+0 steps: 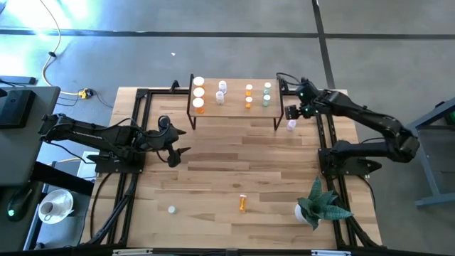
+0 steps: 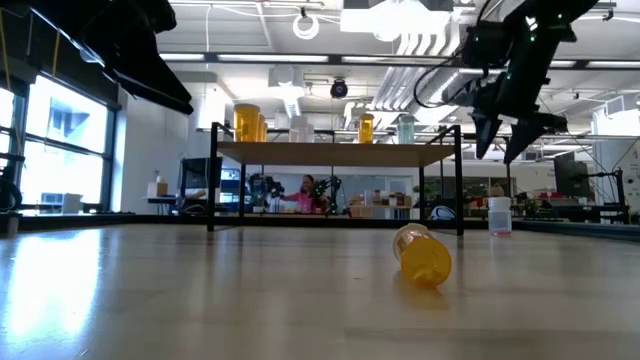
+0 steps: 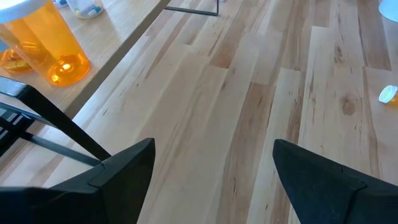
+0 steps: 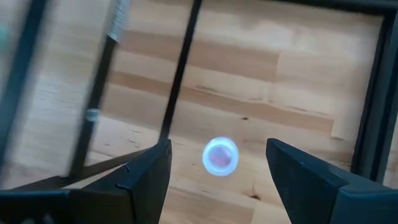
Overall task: Pick and place medicine bottles onto shelf by color
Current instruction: Put the top right transparent pill bottle on the shelf aligned with the other transparent pill bottle
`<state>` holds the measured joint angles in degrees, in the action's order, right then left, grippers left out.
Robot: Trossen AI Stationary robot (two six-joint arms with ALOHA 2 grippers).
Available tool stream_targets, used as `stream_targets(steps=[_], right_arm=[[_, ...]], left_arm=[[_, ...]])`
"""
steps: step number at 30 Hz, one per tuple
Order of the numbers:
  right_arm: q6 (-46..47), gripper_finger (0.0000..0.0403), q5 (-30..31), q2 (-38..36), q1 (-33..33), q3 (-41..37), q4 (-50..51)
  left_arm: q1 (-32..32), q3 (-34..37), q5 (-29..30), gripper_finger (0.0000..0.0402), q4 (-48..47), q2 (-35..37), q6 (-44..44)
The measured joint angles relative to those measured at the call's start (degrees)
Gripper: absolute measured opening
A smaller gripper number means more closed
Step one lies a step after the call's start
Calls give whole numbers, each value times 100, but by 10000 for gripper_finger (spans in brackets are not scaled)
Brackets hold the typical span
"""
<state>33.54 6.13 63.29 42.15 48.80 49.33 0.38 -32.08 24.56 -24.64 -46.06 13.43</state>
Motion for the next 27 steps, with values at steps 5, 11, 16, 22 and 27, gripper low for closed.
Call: stream_targets(steps=[5, 11, 16, 22, 27], right_arm=[[159, 252, -42, 2, -2, -409, -334], [269, 252, -88, -5, -19, -877, -851], [332, 252, -107, -11, -152, -1041, -1179], [313, 252, 212, 4, -258, -1063, -1111], [374, 252, 347, 11, -256, -1063, -1052]], left_arm=[[0, 0, 0, 315, 0, 0, -2], [1, 0, 0, 315, 0, 0, -4], [0, 0, 0, 315, 2, 0, -4], [1, 0, 0, 315, 2, 0, -4], [2, 0, 0, 315, 2, 0, -4]])
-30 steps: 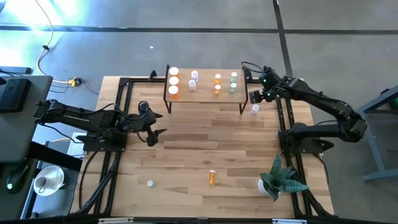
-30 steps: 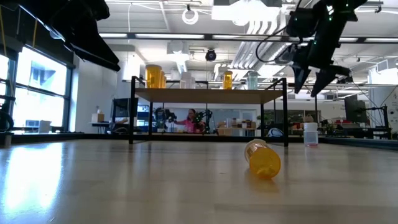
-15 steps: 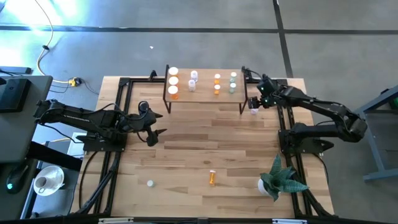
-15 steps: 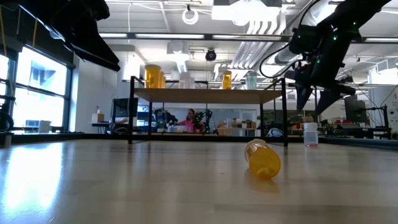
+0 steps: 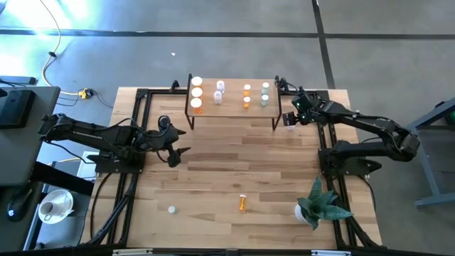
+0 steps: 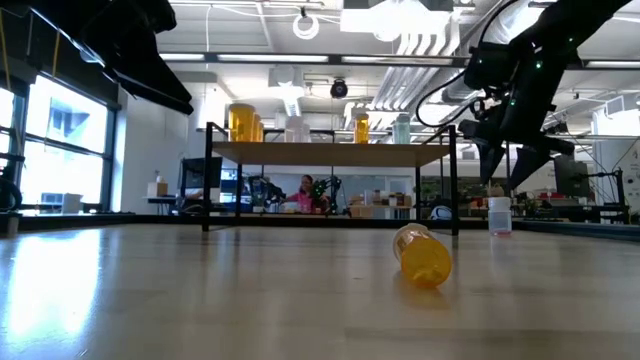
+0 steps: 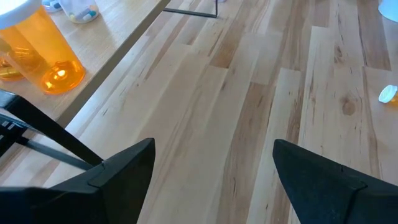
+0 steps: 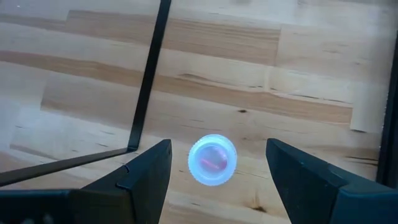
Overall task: Pick and place medicine bottles onto shelf by color
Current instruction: Put the top right transparent pill bottle on the shelf aligned with the other transparent pill bottle
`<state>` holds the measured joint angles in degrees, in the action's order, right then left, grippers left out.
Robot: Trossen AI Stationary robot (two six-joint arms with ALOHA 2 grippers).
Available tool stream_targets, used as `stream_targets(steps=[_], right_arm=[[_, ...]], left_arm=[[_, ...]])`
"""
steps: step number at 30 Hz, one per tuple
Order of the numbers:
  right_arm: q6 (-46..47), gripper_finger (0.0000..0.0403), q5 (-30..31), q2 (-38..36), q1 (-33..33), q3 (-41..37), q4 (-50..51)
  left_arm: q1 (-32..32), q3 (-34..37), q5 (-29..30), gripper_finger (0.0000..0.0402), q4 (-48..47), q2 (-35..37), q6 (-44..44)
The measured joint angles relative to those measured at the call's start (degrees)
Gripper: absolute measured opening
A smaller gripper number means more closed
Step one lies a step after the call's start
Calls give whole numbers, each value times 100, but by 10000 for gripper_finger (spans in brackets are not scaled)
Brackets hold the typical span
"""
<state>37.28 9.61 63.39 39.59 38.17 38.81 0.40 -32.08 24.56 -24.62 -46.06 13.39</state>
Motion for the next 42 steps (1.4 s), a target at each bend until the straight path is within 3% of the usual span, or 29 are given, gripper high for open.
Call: stream_targets(steps=[28, 42], right_arm=[[29, 248, 44, 123, 0, -472, -446], [39, 127, 120, 116, 0, -471, -317]], left_arm=[[-1, 0, 0, 315, 0, 0, 0], [-2, 0, 0, 315, 0, 0, 0]])
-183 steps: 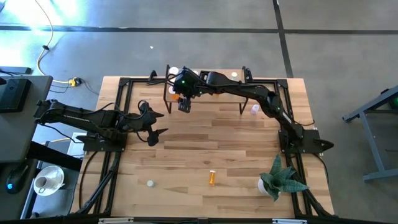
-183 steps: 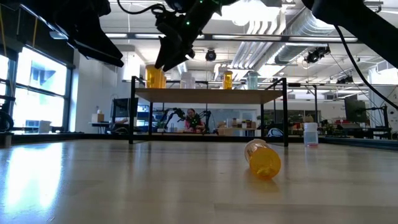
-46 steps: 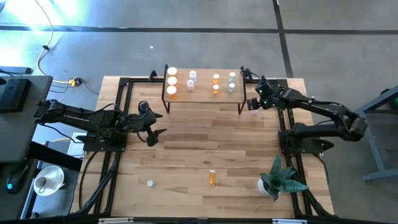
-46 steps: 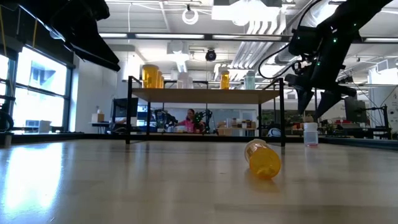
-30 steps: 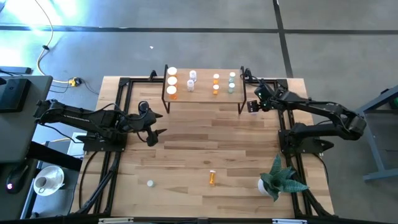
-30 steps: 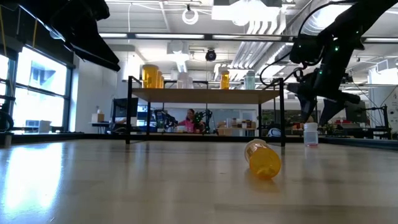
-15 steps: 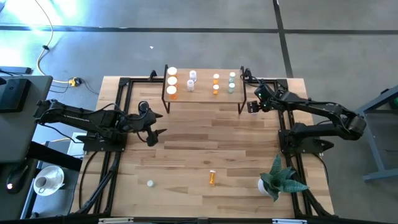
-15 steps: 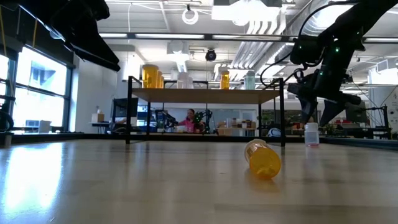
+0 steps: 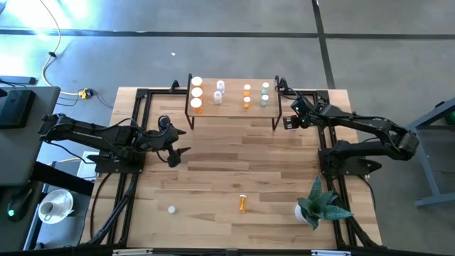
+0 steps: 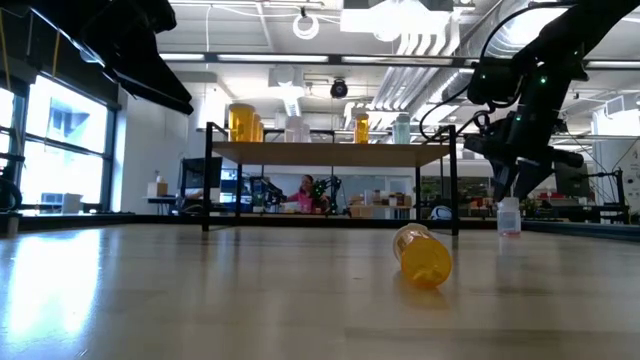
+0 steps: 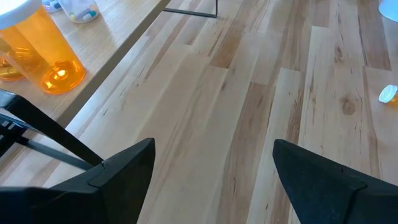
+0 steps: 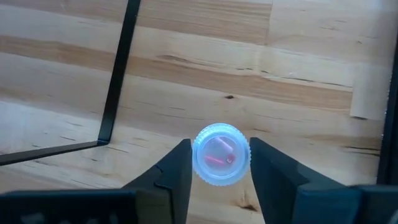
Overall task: Pick and place medicine bottles onto shelf by color
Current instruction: Put the top right transparent pill bottle on the shelf aligned with the other transparent pill bottle
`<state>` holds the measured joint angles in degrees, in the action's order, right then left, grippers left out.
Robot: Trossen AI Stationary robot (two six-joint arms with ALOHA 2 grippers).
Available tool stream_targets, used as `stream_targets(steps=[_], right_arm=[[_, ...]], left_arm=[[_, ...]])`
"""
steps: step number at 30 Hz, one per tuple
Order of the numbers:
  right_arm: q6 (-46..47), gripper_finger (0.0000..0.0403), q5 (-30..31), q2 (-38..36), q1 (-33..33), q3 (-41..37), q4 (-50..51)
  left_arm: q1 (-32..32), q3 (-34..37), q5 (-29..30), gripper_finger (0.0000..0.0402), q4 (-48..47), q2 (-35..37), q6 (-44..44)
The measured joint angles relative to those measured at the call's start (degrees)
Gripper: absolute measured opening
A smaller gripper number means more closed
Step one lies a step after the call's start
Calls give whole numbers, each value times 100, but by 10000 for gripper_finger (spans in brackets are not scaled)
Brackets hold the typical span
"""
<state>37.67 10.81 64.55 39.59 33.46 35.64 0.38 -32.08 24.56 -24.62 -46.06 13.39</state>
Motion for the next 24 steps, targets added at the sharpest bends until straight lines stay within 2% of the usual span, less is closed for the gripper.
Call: stream_targets(steps=[11, 24], right_arm=[[-197, 122, 33, -7, 2, 59, 64], [-471, 120, 90, -11, 0, 1069, 879]], left_arm=[[0, 0, 0, 315, -2, 0, 0], [0, 2, 0, 315, -2, 0, 0]])
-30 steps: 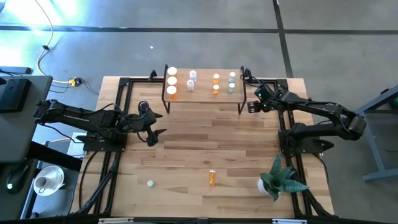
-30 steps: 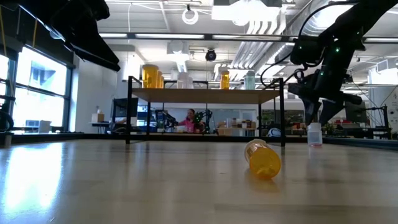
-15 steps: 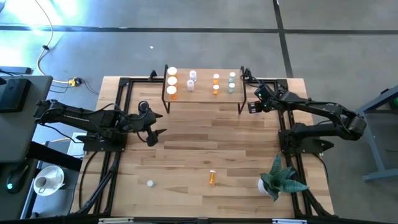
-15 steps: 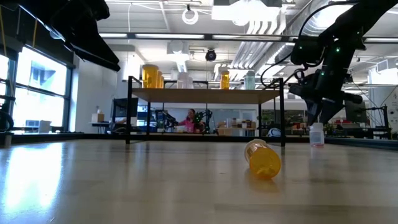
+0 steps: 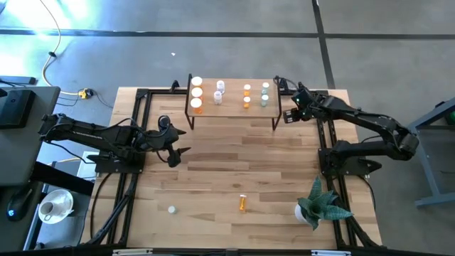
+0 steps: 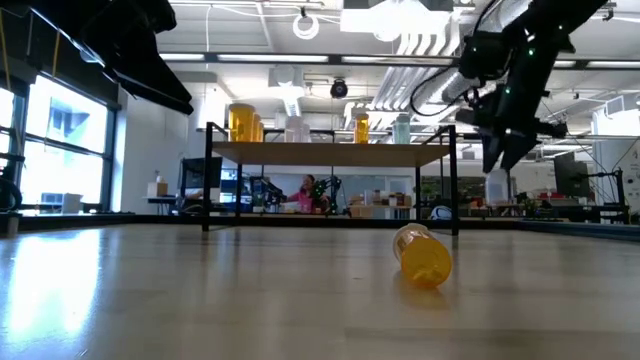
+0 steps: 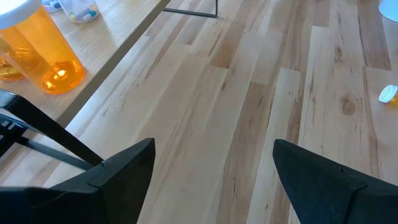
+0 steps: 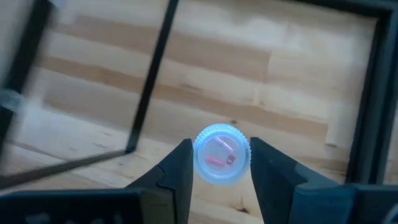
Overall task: Pick and place medicine bottles onto shelf by color
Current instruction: Put the top right transparent pill bottle on the shelf aligned with the other transparent pill bottle
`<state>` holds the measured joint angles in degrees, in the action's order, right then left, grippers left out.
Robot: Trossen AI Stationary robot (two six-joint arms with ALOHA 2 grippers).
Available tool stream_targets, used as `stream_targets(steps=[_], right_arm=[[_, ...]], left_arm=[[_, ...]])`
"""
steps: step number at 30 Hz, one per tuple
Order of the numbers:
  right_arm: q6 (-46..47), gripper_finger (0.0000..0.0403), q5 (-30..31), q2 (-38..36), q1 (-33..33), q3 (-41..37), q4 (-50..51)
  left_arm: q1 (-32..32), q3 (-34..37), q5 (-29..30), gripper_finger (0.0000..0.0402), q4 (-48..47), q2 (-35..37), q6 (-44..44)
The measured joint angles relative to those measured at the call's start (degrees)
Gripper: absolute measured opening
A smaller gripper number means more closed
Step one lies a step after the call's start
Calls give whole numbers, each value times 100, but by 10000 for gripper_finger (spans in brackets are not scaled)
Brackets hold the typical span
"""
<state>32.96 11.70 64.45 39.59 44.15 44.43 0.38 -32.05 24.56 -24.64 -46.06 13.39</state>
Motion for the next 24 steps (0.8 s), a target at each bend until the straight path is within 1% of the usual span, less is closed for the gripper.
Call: stream_targets(steps=[4, 10, 14, 18, 24], right_arm=[[-45, 120, 164, 0, 0, 475, 334], [-88, 120, 428, -2, 0, 1399, 1032], [-86, 119, 442, -4, -40, 2008, 1365], [-89, 119, 455, -4, -296, 2510, 1507], [-81, 119, 556, -4, -811, 3063, 1422]], left_arm=[[0, -2, 0, 315, 0, 0, -2], [0, -1, 0, 315, 1, 0, -2], [1, -1, 0, 315, 2, 0, -2], [1, -1, 0, 315, 2, 0, -2], [0, -2, 0, 315, 2, -2, -2]])
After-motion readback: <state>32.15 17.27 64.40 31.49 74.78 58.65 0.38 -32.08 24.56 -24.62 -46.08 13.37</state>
